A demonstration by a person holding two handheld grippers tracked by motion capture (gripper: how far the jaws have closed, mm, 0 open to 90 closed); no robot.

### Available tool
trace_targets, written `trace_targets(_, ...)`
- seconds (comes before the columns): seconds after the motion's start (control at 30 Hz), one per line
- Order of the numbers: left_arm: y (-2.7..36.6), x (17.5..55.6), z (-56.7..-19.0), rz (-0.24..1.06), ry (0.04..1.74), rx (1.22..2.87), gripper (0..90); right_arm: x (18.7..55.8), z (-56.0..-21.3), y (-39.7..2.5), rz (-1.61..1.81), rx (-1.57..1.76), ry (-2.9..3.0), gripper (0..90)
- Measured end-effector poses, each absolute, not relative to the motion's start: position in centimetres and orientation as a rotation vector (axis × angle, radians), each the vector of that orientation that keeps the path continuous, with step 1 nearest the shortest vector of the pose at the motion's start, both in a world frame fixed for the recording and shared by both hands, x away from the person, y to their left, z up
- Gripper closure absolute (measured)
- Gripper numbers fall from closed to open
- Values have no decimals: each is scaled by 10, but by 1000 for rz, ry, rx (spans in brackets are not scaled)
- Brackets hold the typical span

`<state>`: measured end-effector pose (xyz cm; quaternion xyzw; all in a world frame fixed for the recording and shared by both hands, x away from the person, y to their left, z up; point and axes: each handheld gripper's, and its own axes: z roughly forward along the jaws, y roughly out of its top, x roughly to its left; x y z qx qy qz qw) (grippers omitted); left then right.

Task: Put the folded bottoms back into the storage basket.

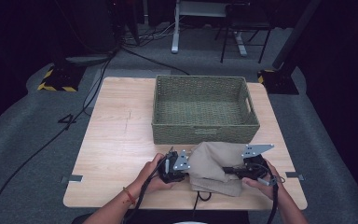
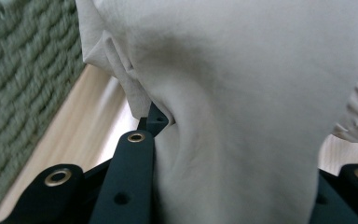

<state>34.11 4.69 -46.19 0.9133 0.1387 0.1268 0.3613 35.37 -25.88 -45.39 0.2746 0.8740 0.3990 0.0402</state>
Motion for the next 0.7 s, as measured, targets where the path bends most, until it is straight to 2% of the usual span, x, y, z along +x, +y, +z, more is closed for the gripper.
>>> trace_targets(0.7, 38, 358, -392, 402, 311, 2255, 706, 361, -374, -272, 1223, 771, 2550, 760)
